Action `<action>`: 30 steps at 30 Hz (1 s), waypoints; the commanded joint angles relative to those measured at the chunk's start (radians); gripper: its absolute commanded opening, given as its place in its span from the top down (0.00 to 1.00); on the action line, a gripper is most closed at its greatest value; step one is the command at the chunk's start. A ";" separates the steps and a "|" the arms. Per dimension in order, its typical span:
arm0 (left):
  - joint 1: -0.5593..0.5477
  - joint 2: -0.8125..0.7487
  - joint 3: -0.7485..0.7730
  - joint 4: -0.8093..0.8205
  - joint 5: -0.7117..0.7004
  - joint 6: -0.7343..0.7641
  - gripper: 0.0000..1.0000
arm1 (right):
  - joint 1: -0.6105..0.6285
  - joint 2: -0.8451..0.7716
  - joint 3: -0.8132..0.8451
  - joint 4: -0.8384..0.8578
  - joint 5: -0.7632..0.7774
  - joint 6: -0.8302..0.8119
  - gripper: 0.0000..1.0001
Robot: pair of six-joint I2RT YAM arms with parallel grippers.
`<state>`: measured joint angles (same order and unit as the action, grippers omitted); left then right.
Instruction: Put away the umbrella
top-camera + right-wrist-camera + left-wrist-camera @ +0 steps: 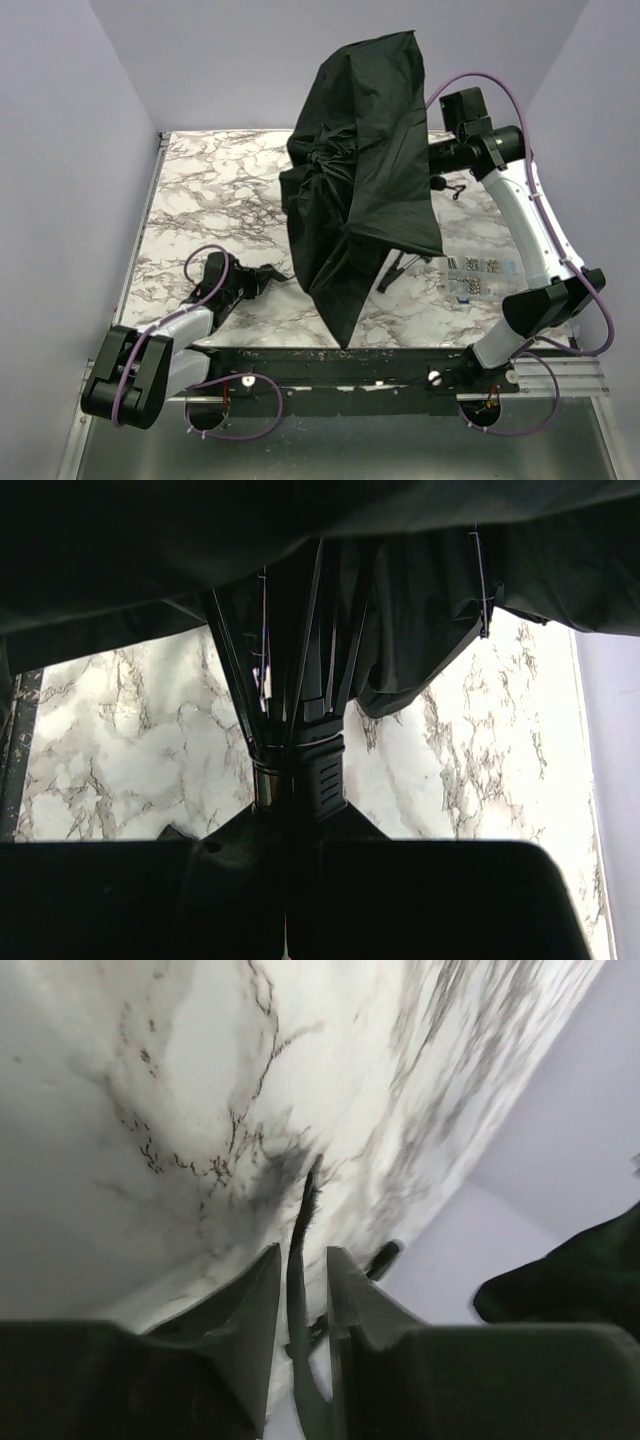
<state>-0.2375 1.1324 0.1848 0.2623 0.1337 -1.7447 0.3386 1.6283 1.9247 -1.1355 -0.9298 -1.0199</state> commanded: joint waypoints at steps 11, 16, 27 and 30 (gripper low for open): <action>0.042 0.128 0.102 0.187 0.067 0.164 1.00 | 0.002 -0.083 0.021 -0.203 -0.145 -0.217 1.00; 0.057 0.193 0.152 0.288 0.128 0.217 1.00 | 0.006 -0.102 -0.002 -0.282 -0.120 -0.287 1.00; 0.070 0.168 0.260 0.245 0.160 0.382 1.00 | 0.045 -0.178 -0.281 -0.284 -0.045 -0.420 1.00; 0.070 0.191 0.283 0.223 0.175 0.391 1.00 | 0.055 -0.197 -0.322 -0.284 -0.070 -0.459 1.00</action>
<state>-0.1757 1.3151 0.4324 0.4984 0.2680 -1.4120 0.3756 1.4761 1.6402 -1.3994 -0.9623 -1.3994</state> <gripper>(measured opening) 0.007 0.086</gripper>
